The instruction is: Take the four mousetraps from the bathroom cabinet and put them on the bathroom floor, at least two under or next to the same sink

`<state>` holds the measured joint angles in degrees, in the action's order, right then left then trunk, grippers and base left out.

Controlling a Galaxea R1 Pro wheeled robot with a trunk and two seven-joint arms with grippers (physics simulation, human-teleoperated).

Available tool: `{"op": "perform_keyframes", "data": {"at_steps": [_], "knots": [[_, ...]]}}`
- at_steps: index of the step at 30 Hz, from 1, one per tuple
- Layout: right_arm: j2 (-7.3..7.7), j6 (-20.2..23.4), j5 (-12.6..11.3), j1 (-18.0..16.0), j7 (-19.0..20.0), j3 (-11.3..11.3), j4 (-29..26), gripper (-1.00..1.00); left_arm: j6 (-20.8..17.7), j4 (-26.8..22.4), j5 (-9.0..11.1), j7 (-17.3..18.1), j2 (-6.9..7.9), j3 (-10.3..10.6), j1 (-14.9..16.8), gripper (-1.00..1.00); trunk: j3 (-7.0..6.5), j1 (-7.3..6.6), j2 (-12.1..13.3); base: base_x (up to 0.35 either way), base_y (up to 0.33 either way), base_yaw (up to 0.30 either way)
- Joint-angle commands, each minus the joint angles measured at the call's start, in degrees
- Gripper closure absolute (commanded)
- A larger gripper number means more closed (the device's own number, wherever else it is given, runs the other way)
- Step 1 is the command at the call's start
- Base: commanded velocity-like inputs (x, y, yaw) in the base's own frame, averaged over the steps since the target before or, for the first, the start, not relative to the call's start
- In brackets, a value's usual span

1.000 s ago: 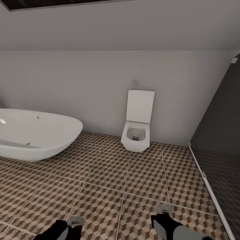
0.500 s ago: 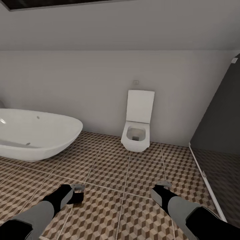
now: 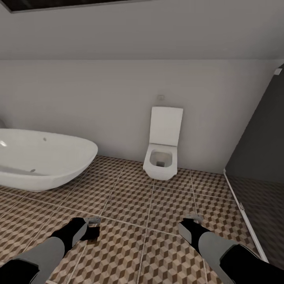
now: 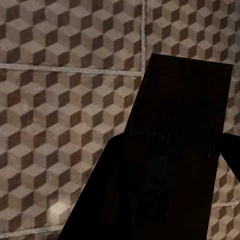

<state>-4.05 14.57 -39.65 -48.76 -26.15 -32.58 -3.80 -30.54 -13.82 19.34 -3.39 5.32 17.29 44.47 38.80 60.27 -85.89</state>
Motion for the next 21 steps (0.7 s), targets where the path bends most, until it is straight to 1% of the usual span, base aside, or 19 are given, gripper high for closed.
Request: {"op": "perform_keyframes", "data": {"at_steps": [1, 14, 17, 21], "knots": [[-0.02, 0.47, -0.20, -0.02, -0.25, -0.52, -0.18, 1.00, -0.31, -0.15, 0.55, -0.40, 0.04, 0.42, 0.01, 1.00, 0.05, 0.01, -0.02, 0.227, 0.000, 0.000], [-0.03, 0.46, -0.17, -0.02, -0.21, -0.56, -0.25, 1.00, -0.22, -0.15, 0.61, -0.31, 0.02, 0.38, 0.01, 1.00, 0.05, 0.01, -0.02, 0.319, 0.000, -0.006], [0.00, 0.46, -0.17, -0.02, -0.17, -0.56, -0.25, 1.00, -0.22, -0.15, 0.61, -0.30, -0.03, 0.38, 0.01, 1.00, 0.05, 0.01, -0.02, 0.335, 0.000, -0.201], [0.01, 0.46, -0.17, -0.02, -0.14, -0.56, -0.24, 1.00, -0.22, -0.15, 0.61, -0.30, -0.05, 0.37, 0.01, 1.00, 0.05, 0.01, -0.02, 0.335, 0.000, -0.279]]}}
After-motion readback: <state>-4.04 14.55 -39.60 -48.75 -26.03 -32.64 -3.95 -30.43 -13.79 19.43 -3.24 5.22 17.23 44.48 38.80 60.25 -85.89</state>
